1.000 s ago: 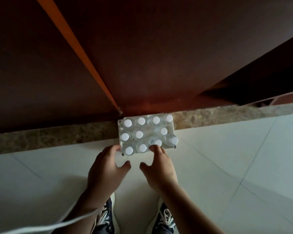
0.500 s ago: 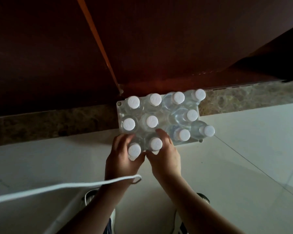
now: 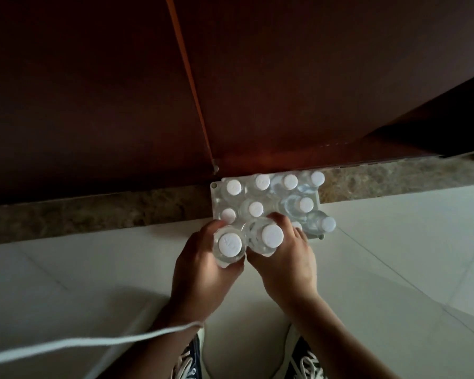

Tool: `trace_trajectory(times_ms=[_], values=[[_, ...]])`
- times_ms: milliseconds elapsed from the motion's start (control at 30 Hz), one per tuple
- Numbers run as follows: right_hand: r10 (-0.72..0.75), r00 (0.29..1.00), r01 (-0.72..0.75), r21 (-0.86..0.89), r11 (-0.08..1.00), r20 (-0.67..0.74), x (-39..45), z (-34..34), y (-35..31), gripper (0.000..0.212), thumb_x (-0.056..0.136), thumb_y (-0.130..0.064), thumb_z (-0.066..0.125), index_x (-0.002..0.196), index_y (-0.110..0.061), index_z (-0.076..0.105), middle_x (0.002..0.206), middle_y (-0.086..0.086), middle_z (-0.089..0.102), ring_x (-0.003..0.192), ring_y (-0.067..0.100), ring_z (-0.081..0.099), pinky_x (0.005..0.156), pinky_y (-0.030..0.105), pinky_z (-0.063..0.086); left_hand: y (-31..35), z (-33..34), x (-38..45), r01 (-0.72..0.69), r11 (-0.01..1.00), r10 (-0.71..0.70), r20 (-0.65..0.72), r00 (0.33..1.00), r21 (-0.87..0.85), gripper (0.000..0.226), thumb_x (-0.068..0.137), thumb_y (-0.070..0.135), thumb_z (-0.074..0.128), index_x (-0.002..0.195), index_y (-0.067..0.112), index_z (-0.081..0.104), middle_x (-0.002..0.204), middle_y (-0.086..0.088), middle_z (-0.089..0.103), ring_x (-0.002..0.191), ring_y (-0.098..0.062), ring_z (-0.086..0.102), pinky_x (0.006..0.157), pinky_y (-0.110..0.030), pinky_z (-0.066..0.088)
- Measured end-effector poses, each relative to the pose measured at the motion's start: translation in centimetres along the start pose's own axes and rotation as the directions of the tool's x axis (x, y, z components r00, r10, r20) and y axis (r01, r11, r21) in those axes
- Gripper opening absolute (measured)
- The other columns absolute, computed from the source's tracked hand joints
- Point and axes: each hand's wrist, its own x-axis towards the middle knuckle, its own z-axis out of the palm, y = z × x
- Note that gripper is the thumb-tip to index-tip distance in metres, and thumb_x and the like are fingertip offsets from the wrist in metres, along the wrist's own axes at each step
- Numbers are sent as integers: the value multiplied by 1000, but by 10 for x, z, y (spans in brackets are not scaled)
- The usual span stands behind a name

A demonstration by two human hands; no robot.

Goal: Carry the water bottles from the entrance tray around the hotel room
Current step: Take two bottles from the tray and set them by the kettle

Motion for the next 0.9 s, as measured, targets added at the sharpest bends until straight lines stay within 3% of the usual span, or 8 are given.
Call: trace_trajectory(times_ms=[100,200,333,467,567,700,833,900], values=[[-134,987,139,62,988,-86,-10,-64,-43,54,59,-26,87,106,-18,61,96,0,70,91,25,60,77,31,41,62,-67,6,-51,999,51,12,999,-11,56,61,38,84,112,30,62,100,12,71,93,-13,67,77,-20,49],[-205,970,226,177,958,-127,-28,-145,-100,57,55,-28,87,103,-29,57,97,-9,64,94,23,58,79,35,46,137,-147,9,-72,993,75,21,997,-97,67,54,42,86,113,48,53,98,24,64,95,-4,63,77,-14,47],[-325,927,370,318,873,-187,-50,-270,-188,49,55,-38,80,94,-39,51,92,-15,58,85,17,58,73,39,49,245,-256,14,-208,950,200,-54,978,-235,67,55,47,79,114,61,50,106,10,66,99,2,61,83,-9,46],[-376,912,398,580,711,-166,-86,-395,-277,48,60,-20,86,100,-24,59,93,12,65,82,32,65,69,54,53,368,-360,3,-284,860,273,-87,958,-423,62,61,41,78,119,36,57,105,5,69,97,-7,67,79,-19,52],[-419,886,416,738,532,-197,-126,-485,-341,46,61,-10,80,99,-17,55,88,15,64,75,35,63,65,58,55,456,-424,-20,-293,714,281,-123,952,-636,64,61,36,76,120,21,56,100,8,72,91,-8,70,75,-20,54],[-462,839,504,733,457,-288,-187,-593,-411,44,59,-11,75,97,-21,55,83,3,65,72,24,63,65,49,55,556,-499,-59,-387,584,389,-172,905,-713,51,67,26,72,113,17,53,90,16,72,82,0,68,69,-16,53],[-447,799,577,724,379,-403,-242,-673,-459,47,58,-15,80,98,-13,55,85,15,67,77,34,65,71,62,53,640,-564,-93,-511,504,490,-257,833,-696,41,70,23,68,107,21,53,86,20,71,78,4,68,65,-11,51],[-444,773,615,707,349,-453,-266,-704,-478,51,57,-15,80,100,-7,53,85,10,66,77,30,65,73,60,55,673,-591,-105,-553,475,528,-282,801,-684,44,69,21,71,110,21,53,89,20,72,82,4,68,67,-11,51]])
